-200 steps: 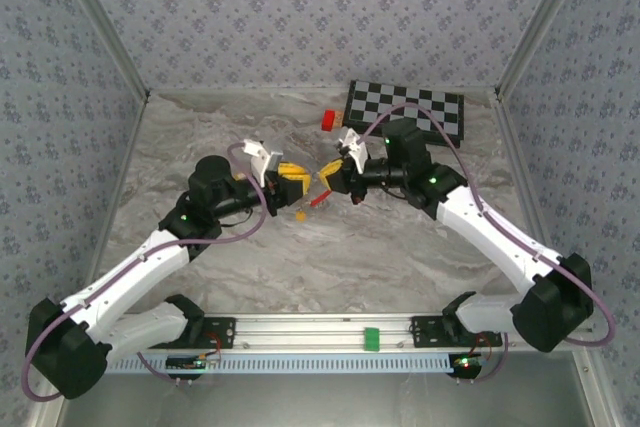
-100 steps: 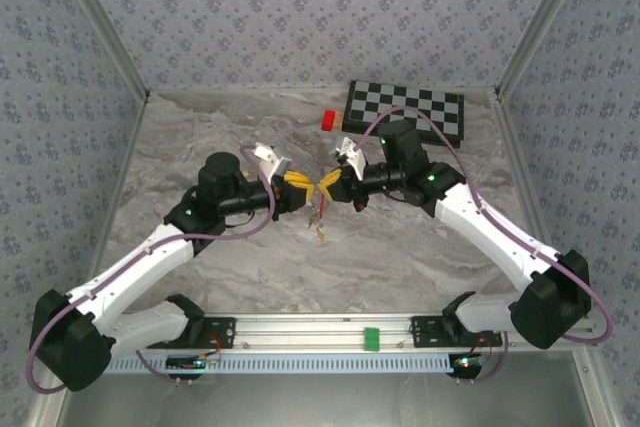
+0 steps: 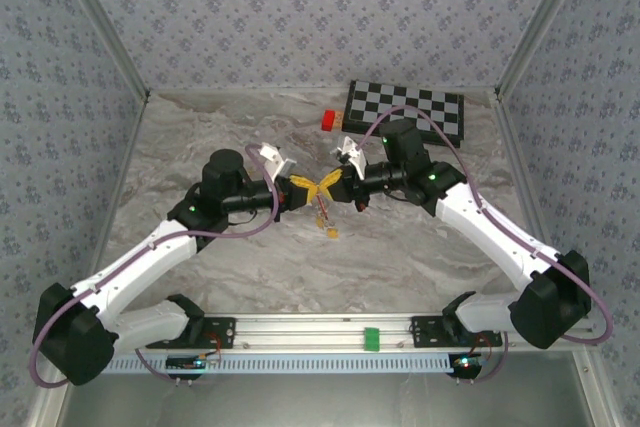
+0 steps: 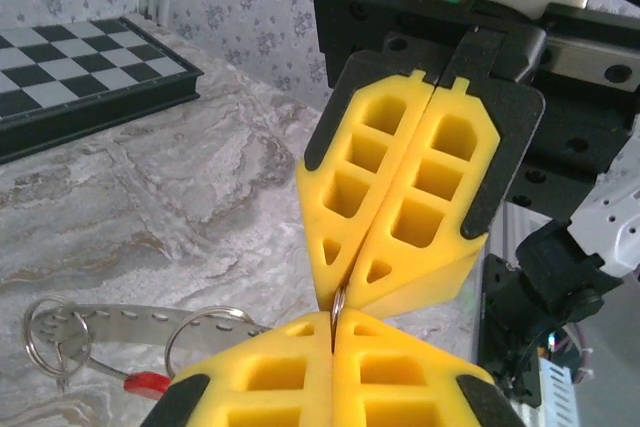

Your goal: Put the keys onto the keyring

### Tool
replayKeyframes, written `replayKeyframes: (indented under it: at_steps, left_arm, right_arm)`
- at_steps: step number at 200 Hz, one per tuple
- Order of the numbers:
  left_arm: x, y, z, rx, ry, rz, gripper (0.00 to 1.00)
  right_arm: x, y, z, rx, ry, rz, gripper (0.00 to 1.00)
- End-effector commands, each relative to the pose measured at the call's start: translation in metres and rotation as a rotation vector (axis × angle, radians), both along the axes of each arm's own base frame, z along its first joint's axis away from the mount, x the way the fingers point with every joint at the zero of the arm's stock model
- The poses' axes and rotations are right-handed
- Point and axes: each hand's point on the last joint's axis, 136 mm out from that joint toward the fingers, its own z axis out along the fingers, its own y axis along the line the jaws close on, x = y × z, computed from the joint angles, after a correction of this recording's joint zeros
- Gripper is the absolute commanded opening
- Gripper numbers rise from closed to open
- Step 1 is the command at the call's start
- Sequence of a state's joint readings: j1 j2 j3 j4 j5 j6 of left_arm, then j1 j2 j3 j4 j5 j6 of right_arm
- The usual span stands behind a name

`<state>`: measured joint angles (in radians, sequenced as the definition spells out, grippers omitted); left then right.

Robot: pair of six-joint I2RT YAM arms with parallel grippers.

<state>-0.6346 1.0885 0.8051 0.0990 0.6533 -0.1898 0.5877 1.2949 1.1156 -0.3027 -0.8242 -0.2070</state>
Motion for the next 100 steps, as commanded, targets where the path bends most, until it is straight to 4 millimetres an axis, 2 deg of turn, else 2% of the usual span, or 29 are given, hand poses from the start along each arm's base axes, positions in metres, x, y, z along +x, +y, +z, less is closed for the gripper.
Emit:
replayKeyframes:
  at_steps: [1,9,20,29,40,62,100]
  left_arm:
    - [0.002,-0.001,0.017,-0.023,-0.037,-0.010,0.00]
    - [0.003,-0.001,0.019,-0.029,-0.043,-0.002,0.00]
    - [0.006,0.000,0.021,-0.043,-0.054,0.017,0.00]
    - [0.007,0.002,0.023,-0.061,-0.069,0.032,0.00]
    - [0.009,0.004,0.029,-0.090,-0.090,0.057,0.00]
    - [0.010,0.008,0.039,-0.140,-0.123,0.093,0.00]
    - [0.009,0.008,0.057,-0.224,-0.191,0.142,0.00]
  right_arm:
    - [-0.007,0.004,0.013,0.043,-0.008,0.035,0.00]
    - [-0.005,0.003,0.013,0.044,-0.005,0.018,0.00]
    - [0.001,0.001,0.012,0.048,-0.004,-0.024,0.10]
    - [0.009,-0.003,0.013,0.055,-0.004,-0.079,0.12]
    - [0.020,-0.011,0.016,0.086,-0.006,-0.165,0.21]
    - [0.031,-0.029,0.024,0.160,-0.045,-0.280,0.23]
    - [0.036,-0.042,0.012,0.189,-0.063,-0.391,0.24]
